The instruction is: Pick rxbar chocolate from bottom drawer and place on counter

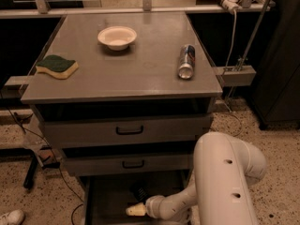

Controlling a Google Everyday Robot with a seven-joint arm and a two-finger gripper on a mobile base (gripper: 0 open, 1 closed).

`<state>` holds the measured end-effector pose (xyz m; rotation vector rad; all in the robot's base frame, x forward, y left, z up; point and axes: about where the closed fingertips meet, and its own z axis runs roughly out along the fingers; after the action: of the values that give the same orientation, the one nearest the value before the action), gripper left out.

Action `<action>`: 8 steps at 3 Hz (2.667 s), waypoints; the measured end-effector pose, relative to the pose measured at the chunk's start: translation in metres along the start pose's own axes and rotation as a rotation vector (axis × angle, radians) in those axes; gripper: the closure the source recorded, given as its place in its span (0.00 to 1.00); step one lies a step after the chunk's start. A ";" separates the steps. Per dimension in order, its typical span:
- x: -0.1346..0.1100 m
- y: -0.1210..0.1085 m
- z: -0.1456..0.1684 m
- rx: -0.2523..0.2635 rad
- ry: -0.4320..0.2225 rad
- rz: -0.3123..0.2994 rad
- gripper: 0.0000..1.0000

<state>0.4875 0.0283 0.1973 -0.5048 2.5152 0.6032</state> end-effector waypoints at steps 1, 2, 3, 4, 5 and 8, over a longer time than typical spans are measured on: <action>0.007 -0.006 0.031 0.023 -0.007 0.020 0.00; 0.002 -0.012 0.070 0.034 -0.038 0.026 0.00; 0.003 -0.011 0.070 0.024 -0.042 0.024 0.00; -0.007 -0.008 0.075 0.019 -0.080 0.012 0.00; -0.015 -0.008 0.081 0.014 -0.108 -0.005 0.00; -0.010 -0.029 0.106 0.020 -0.079 -0.083 0.00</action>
Offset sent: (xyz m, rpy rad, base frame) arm 0.0311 0.0270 -0.0780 -0.0131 -0.0214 -0.0692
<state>0.5490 0.0596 0.1113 -0.5649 2.4110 0.5555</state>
